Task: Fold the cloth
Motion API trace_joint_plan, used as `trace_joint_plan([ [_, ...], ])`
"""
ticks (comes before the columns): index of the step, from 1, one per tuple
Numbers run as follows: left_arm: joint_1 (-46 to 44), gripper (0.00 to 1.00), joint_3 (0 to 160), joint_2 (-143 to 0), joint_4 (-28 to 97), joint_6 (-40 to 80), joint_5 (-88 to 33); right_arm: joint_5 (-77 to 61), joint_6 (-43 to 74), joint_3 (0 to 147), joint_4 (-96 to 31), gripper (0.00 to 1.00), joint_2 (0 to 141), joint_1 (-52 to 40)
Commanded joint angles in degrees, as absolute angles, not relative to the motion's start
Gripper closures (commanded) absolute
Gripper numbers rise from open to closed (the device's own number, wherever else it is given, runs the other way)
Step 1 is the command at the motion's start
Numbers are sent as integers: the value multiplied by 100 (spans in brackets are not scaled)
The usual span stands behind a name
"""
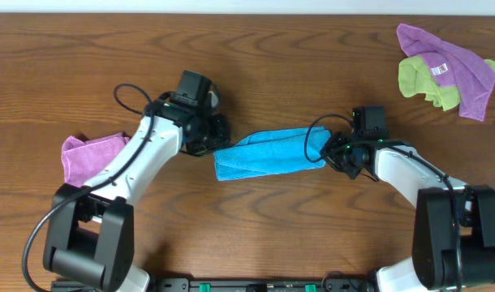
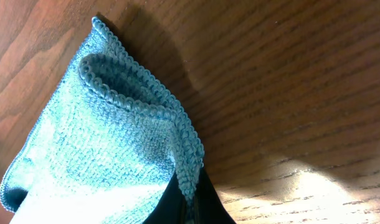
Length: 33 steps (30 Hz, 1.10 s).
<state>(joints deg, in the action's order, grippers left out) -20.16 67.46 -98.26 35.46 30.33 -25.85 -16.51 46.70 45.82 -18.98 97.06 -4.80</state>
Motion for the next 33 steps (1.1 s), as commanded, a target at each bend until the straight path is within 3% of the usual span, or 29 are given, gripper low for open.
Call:
trace_joint_plan([
  [1,-2228,94,6886,-9898,3544,3181,-2338,-1549,4646,4589,-1903,99,9789,-572],
  [33,-2480,94,6884,-11498,3524,3350,-1907,-1721,4060,4591,-1925,99,9091,-725],
])
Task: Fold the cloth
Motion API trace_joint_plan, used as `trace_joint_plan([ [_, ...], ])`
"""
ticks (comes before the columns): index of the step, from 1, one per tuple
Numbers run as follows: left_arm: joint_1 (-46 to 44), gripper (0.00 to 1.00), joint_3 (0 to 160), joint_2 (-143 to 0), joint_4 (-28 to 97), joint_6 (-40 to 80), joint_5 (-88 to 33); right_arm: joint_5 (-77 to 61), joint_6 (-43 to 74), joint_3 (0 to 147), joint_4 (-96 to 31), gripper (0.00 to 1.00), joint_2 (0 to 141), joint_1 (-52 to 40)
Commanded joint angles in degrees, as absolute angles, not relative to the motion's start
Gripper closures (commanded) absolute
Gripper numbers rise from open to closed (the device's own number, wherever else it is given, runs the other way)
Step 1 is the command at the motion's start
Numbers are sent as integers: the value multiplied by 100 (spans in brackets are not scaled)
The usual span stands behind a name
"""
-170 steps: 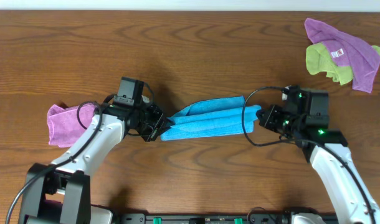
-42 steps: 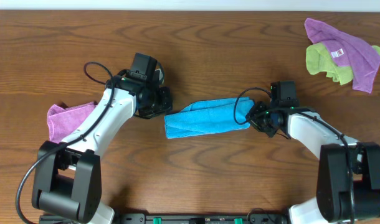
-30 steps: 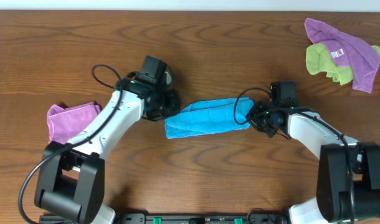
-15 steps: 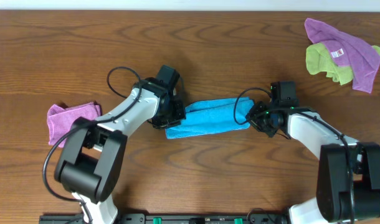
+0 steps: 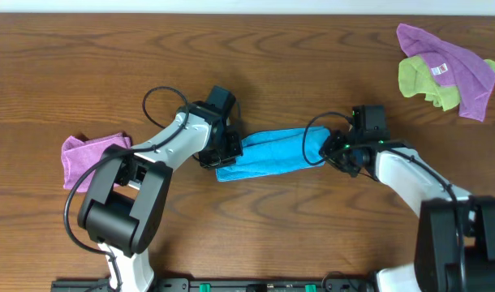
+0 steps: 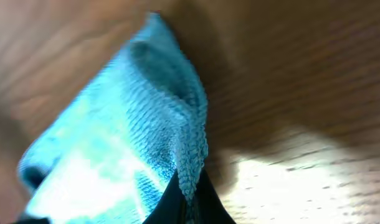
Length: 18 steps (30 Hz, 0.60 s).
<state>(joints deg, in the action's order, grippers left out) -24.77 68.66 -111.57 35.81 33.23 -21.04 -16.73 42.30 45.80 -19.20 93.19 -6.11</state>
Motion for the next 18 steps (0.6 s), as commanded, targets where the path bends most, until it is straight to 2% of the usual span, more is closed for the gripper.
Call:
trace_joint_plan([
  [1,-2480,94,6884,-11498,3505,3350,-1907,-1743,4056,4591,-1927,99,8993,-792],
  [18,-2480,94,6886,-11498,3415,3391,-1955,-1765,4154,4825,-1861,99,8549,-1997],
])
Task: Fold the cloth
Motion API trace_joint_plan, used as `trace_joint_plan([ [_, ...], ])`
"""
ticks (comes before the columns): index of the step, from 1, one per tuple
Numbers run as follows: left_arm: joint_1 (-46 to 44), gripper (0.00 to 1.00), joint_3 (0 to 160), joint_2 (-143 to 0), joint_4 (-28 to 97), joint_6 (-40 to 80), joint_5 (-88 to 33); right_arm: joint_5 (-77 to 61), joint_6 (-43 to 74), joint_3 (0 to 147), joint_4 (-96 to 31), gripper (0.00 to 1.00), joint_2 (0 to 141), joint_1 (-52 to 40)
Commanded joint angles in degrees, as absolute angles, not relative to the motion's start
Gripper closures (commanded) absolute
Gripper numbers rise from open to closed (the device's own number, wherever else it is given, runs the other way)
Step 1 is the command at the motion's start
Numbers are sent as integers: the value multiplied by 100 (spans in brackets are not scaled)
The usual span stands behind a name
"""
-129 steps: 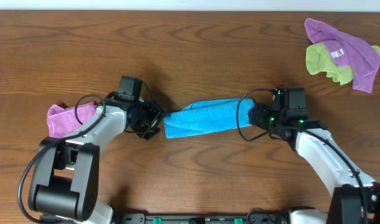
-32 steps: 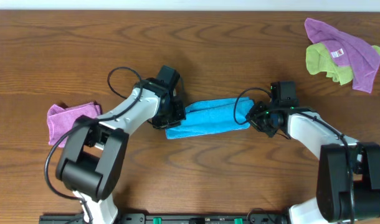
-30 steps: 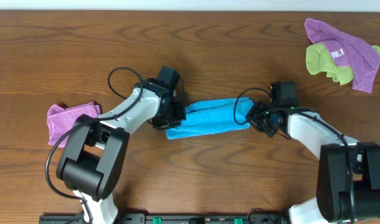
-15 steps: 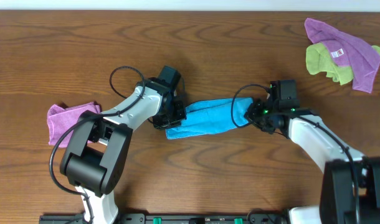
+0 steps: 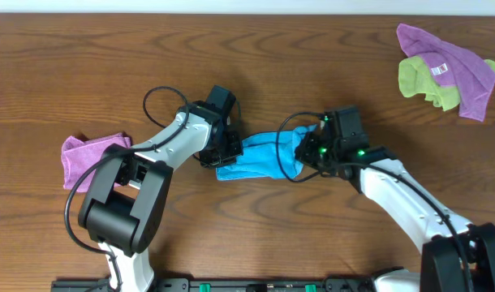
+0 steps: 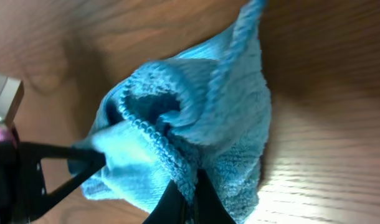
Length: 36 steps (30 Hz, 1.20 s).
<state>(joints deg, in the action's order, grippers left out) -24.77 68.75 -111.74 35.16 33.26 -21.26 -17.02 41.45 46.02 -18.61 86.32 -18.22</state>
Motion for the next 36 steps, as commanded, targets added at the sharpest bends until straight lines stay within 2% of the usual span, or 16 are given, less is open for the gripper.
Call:
trace_joint_plan([
  [1,-2480,94,6886,-11498,3415,3391,-1955,-1763,4154,4877,-1861,99,8549,-2060],
  [15,-2469,94,7116,-11417,3607,3192,-1994,-1739,4174,5100,-1890,99,8549,-2333],
  [28,-2462,94,8344,-11019,4718,2982,-1280,-1741,4171,5100,-1881,99,8549,-2342],
  [36,-2167,94,8731,-10873,5172,2976,-1133,-1739,4176,5100,-1708,99,8549,-2676],
])
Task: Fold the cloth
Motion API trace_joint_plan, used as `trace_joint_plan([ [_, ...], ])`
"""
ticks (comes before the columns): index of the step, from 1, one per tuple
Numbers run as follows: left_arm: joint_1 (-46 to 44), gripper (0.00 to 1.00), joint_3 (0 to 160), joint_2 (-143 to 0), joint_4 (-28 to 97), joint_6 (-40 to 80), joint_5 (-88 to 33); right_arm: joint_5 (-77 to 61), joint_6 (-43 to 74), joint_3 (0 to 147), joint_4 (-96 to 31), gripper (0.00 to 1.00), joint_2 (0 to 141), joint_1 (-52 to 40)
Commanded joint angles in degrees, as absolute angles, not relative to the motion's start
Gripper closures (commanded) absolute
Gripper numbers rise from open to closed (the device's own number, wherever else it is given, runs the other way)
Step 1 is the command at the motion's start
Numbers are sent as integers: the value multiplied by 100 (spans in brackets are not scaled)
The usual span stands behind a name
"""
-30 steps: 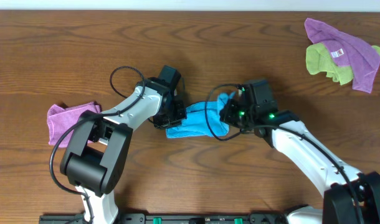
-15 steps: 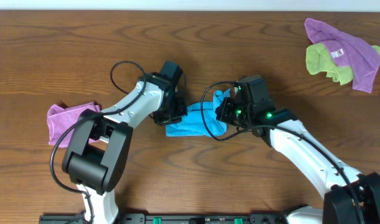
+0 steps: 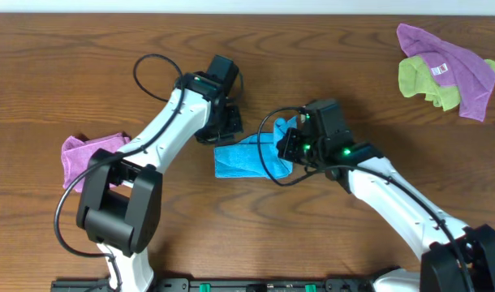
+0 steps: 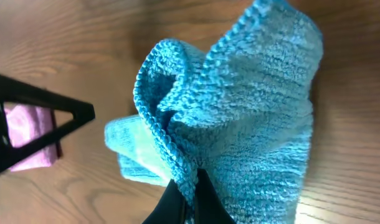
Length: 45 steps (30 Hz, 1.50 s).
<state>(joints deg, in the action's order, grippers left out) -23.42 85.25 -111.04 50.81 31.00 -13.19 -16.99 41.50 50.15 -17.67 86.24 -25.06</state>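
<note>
The blue cloth lies mid-table, its right end lifted and doubled back toward the left. My right gripper is shut on that end; in the right wrist view the black fingers pinch the stitched hem of the blue cloth, which bunches in front of them. My left gripper hovers just beyond the cloth's far left corner, apart from it. One of its fingertips shows as a black triangle with nothing on it; its jaw opening is not visible.
A pink cloth lies folded at the left, also visible as a pink cloth in the right wrist view. A purple cloth and a green cloth are heaped at the far right corner. Cables loop off both arms.
My right gripper has carried the cloth's right end further left, so the cloth looks shorter. My left gripper has gone from the cloth's left end to a spot behind it, off the fabric.
The blue cloth lay as a long strip with my right gripper shut on its right end and my left arm to its left. Then my left gripper sat on the left end. The right end then stood further left each moment; now it is doubled over.
</note>
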Motion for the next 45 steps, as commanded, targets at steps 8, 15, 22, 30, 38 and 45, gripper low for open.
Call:
trace_joint_plan([
  [8,-1511,94,8945,-10700,5481,2910,-1048,-1734,4283,5100,-1555,99,8549,-3037],
  [15,-1107,94,8945,-10464,5640,2808,-1052,-1623,4355,5100,-1317,99,8549,-3321],
  [22,-1050,94,8945,-10326,5701,2738,-1050,-1518,4368,5100,-1245,99,8552,-3529],
  [30,-1050,94,8945,-10294,5802,2740,-1055,-1415,4477,5203,-1094,99,8838,-3833],
  [38,-1002,94,8945,-10294,5970,2676,-1007,-1372,4458,5935,-1157,99,9585,-4191],
  [45,-622,94,8945,-10294,6158,2604,-1011,-1326,4453,6047,-1149,99,9804,-4252],
])
